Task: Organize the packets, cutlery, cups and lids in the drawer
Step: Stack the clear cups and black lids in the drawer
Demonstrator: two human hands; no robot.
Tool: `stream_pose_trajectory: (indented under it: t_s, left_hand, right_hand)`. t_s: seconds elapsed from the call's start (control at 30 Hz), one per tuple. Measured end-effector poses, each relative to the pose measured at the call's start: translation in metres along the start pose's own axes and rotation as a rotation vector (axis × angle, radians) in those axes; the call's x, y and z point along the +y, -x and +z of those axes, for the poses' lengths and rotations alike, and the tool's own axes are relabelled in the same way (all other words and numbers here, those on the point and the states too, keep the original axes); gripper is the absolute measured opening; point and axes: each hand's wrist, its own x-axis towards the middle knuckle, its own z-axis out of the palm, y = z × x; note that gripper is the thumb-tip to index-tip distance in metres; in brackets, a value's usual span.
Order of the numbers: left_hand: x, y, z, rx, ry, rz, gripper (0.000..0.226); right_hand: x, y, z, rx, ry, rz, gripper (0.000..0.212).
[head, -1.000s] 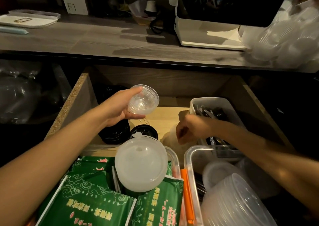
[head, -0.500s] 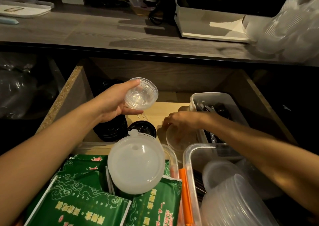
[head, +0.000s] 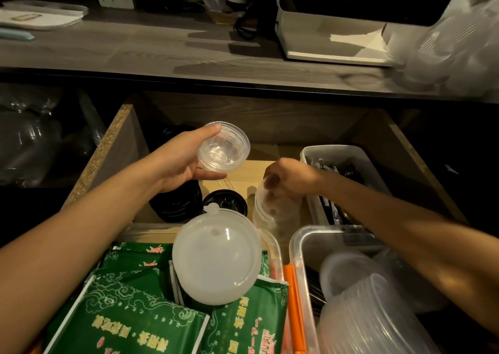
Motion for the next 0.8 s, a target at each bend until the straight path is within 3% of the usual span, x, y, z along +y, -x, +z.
stream_pose_trajectory:
  t_s: [0.17, 0.3, 0.47, 0.57, 0.67, 0.8]
  left_hand:
    - [0.0, -0.001, -0.001, 0.01, 0.003, 0.014, 0.031]
    - [0.0, -0.001, 0.0, 0.015, 0.01, 0.016, 0.029]
    - [0.001, -0.004, -0.003, 0.08, 0.042, 0.054, 0.027]
    - [0.001, -0.006, -0.004, 0.1, 0.066, 0.067, 0.03]
    - [-0.001, -0.008, -0.005, 0.097, 0.099, 0.069, 0.034]
    - [-0.002, -0.012, -0.004, 0.15, 0.072, 0.086, 0.031]
  right_hand:
    - [0.003, 0.001, -0.016, 0.265, -0.398, 0.098, 0.038]
    - [0.007, 0.002, -0.018, 0.38, -0.564, 0.156, 0.028]
    - [0.004, 0.007, -0.029, 0.601, -0.94, 0.127, 0.024]
    - [-0.002, 0.013, -0.045, 0.713, -1.042, 0.075, 0.03]
    - [-0.012, 0.019, -0.056, 0.721, -1.166, 0.011, 0.024]
    - [-0.019, 0.019, -0.059, 0.804, -1.211, 0.044, 0.024]
